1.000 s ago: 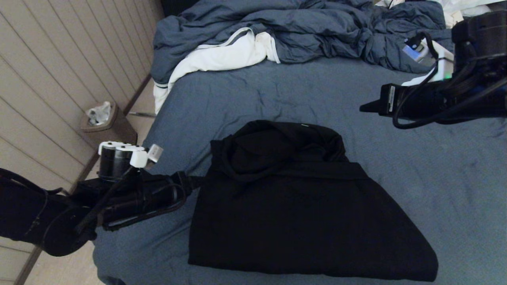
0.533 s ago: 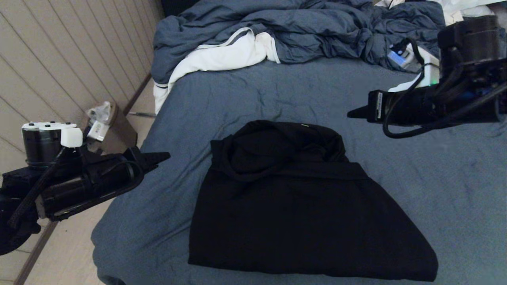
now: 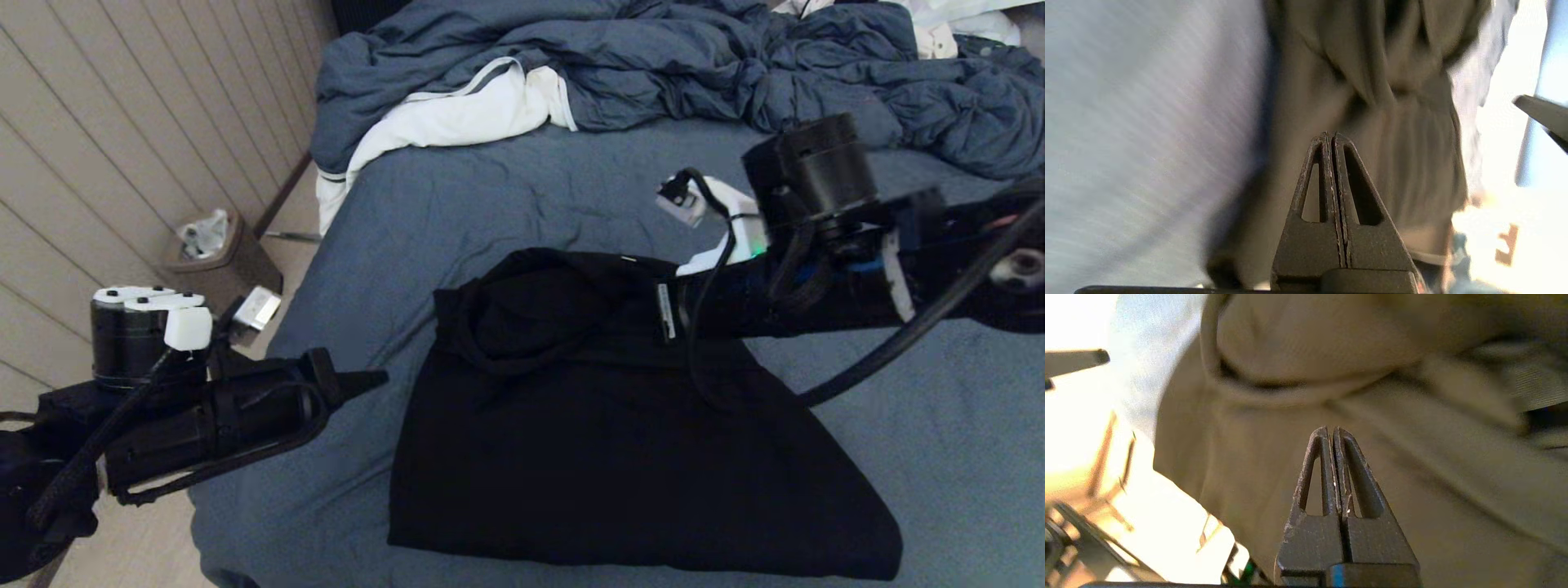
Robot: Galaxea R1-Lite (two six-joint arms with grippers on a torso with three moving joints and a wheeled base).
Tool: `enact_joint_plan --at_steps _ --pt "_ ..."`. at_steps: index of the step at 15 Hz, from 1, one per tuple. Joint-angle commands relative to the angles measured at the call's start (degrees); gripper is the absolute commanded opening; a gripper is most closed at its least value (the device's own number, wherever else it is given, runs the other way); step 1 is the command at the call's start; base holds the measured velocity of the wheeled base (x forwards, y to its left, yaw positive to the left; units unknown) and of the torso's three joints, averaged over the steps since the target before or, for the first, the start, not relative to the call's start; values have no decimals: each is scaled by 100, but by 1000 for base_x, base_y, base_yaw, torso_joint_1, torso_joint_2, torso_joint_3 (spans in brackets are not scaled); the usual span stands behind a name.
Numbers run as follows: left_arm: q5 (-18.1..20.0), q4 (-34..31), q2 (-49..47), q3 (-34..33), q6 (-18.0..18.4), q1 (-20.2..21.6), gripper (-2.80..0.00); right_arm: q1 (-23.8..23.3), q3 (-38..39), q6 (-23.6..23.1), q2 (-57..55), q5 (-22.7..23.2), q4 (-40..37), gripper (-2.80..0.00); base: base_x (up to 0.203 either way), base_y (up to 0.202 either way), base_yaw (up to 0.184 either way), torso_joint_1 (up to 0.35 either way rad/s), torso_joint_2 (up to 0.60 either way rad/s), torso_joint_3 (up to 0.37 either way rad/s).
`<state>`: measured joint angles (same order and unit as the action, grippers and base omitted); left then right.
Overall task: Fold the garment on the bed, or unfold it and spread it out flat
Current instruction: Unfold the black sweatshirt
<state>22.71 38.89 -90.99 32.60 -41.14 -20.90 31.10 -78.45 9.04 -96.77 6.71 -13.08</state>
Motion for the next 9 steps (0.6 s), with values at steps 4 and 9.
enact_joint_plan --at_steps 4,9 --pt "23 146 -68 -236 -149 -310 -280 931 -198 -131 -1072 -611 -55 -280 0 0 0 0 0 0" --pt "32 242 -95 -301 -270 -453 -280 1369 -413 -281 -1437 -929 -121 -280 0 0 0 0 0 0"
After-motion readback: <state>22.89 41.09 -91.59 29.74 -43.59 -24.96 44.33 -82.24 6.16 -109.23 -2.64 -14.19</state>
